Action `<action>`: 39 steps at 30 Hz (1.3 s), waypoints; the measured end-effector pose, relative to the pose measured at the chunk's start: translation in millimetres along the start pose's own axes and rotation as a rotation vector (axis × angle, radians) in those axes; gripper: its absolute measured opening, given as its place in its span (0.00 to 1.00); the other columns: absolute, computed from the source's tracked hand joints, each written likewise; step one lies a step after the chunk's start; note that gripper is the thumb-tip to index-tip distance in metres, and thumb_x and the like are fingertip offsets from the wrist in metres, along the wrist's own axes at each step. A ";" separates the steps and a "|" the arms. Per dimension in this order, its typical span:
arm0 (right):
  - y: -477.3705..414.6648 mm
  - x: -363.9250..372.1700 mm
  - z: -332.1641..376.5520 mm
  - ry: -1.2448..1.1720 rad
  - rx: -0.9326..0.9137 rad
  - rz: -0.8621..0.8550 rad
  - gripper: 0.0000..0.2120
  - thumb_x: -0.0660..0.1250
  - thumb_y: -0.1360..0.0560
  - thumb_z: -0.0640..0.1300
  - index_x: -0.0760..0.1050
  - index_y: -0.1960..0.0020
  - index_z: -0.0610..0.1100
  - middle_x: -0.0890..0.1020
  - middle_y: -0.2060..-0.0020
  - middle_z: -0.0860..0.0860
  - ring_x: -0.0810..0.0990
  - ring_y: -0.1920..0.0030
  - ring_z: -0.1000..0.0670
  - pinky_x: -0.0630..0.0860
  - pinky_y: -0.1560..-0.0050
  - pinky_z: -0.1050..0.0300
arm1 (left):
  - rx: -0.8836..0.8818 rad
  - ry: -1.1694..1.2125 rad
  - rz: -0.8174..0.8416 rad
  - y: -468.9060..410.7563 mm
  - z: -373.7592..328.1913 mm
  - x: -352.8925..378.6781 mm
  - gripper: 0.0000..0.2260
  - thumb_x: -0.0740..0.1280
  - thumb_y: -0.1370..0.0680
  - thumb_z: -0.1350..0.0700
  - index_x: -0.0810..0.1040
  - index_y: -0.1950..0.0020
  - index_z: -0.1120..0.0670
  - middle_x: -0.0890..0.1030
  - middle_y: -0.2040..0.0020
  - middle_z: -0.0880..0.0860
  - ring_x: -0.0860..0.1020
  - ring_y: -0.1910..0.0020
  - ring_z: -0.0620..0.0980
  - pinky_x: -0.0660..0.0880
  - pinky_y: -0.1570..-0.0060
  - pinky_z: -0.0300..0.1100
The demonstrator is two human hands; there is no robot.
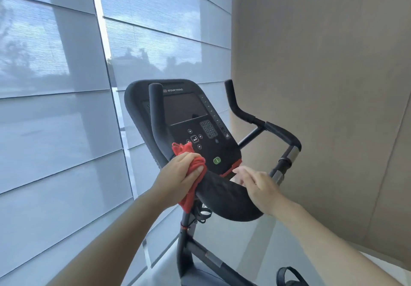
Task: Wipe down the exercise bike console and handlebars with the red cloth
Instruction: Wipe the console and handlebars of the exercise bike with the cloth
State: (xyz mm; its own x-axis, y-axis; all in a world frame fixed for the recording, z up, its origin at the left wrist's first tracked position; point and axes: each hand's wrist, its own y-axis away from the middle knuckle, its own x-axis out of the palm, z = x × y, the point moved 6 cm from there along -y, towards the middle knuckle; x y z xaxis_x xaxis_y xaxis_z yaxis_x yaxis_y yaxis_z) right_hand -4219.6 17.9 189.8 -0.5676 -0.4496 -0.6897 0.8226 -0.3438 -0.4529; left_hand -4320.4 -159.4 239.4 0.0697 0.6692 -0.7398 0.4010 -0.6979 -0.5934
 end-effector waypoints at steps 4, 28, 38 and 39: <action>-16.2 -13.1 -43.4 0.139 0.036 0.071 0.26 0.42 0.22 0.60 0.74 0.50 0.47 0.81 0.58 0.51 0.78 0.51 0.45 0.70 0.46 0.49 | 0.012 -0.109 0.032 9.8 -35.5 16.7 0.09 0.60 0.20 0.50 0.74 0.43 0.49 0.76 0.43 0.44 0.72 0.43 0.43 0.68 0.44 0.36; -18.2 -11.5 -52.6 0.289 -0.257 -0.114 0.37 0.34 0.26 0.58 0.75 0.73 0.42 0.77 0.76 0.50 0.74 0.70 0.49 0.67 0.56 0.55 | -0.248 -0.236 -0.072 16.0 -56.2 28.6 0.08 0.60 0.21 0.50 0.75 0.45 0.50 0.77 0.42 0.44 0.72 0.42 0.44 0.66 0.44 0.36; -16.9 -12.9 -52.6 0.213 -0.309 -0.168 0.34 0.39 0.25 0.56 0.74 0.74 0.43 0.77 0.77 0.50 0.75 0.72 0.49 0.69 0.56 0.57 | -0.221 -0.205 -0.044 17.8 -54.5 32.9 0.11 0.59 0.20 0.52 0.73 0.39 0.50 0.73 0.36 0.44 0.69 0.35 0.43 0.63 0.34 0.37; -17.4 -13.0 -52.9 0.208 -0.309 -0.174 0.33 0.39 0.25 0.56 0.74 0.74 0.43 0.77 0.77 0.50 0.75 0.72 0.49 0.69 0.56 0.57 | -0.215 -0.212 -0.036 14.9 -52.1 32.0 0.10 0.59 0.20 0.52 0.73 0.40 0.50 0.74 0.37 0.44 0.69 0.36 0.43 0.64 0.34 0.38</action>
State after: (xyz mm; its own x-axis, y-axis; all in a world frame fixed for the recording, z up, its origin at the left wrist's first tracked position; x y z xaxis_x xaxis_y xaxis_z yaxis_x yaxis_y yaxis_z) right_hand -4224.7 73.4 176.7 -0.7066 -0.2197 -0.6727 0.7040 -0.1217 -0.6997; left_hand -4264.6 -135.0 223.4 -0.1312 0.6086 -0.7825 0.5858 -0.5892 -0.5565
